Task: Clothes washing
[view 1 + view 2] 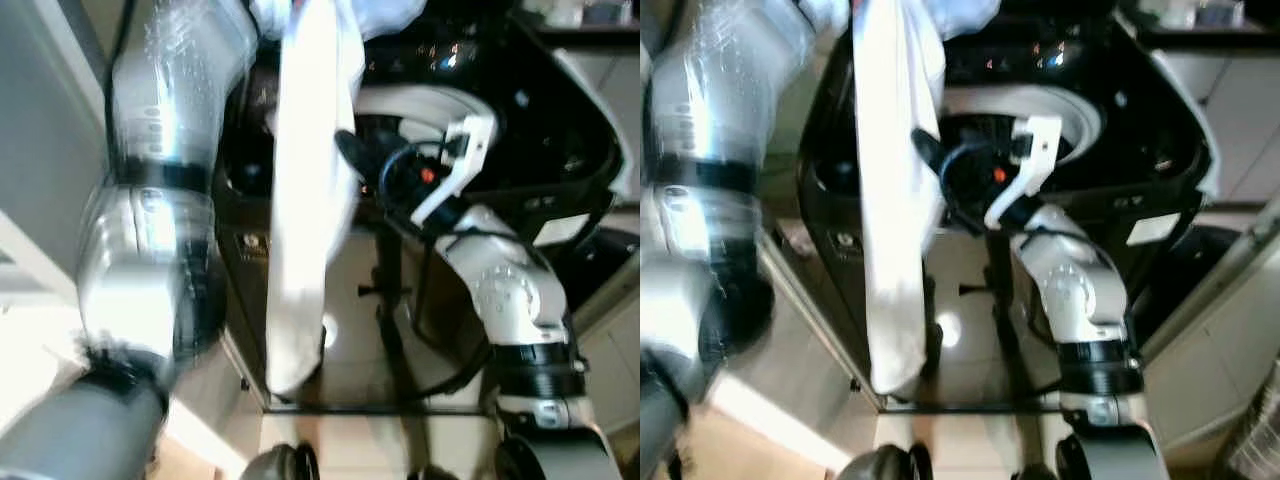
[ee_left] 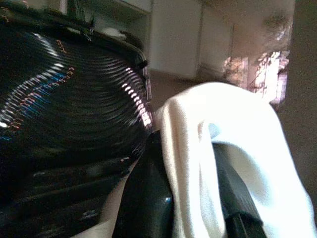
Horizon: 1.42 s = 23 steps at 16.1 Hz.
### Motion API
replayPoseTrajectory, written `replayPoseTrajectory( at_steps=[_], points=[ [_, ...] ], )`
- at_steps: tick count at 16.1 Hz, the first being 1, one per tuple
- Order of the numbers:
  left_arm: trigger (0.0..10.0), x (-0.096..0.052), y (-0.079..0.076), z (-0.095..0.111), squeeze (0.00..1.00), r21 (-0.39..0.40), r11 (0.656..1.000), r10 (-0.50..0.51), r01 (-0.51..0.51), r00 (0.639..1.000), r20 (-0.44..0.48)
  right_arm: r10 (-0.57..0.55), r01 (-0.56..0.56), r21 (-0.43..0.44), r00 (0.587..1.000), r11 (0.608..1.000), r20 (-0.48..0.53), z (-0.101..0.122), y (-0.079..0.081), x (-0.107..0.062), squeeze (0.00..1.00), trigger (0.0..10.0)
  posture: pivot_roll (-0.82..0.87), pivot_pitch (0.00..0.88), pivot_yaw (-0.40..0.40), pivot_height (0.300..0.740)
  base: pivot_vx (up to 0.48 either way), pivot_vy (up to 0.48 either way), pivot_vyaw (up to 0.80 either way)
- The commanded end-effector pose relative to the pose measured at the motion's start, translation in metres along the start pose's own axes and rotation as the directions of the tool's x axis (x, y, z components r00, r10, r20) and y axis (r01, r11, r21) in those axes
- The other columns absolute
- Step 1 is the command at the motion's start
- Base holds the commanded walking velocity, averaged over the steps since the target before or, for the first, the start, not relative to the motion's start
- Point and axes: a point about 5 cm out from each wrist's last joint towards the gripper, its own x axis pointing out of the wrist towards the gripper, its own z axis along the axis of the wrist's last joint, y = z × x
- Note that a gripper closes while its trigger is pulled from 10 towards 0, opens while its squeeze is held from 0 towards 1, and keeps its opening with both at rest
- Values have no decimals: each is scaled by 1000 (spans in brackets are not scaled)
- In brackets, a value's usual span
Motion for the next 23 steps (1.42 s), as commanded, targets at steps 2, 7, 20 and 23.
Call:
replayPoseTrajectory(
  at_steps=[2, 7, 20, 23],
  points=[
    [10000, -28, -10, -6, 0, 245, 969, 16, -15, 1000, -3, -254, 253, -256, 967, 933, 31, 4, -19, -14, 0, 10000, -126, 0, 65, 740, 0, 0, 0],
    [10000, -115, -27, -65, 0, 313, 943, 182, -112, 962, -203, -531, 578, -453, 812, 679, 241, 3, -28, -73, 0, 10000, -102, 0, 46, 740, 0, 0, 0],
    [10000, -120, -41, -114, 0, 247, 935, 323, -255, 900, -293, -459, 450, -374, 886, 811, 71, -27, -33, -48, 0, 10000, -129, 0, 26, 740, -138, 0, 0],
    [10000, -96, -17, -93, 0, 327, 931, 252, -164, 935, -248, -294, 242, -305, 946, 921, -138, -33, -41, -48, 0, 10000, -132, 0, 28, 740, 0, 0, 0]
  ],
)
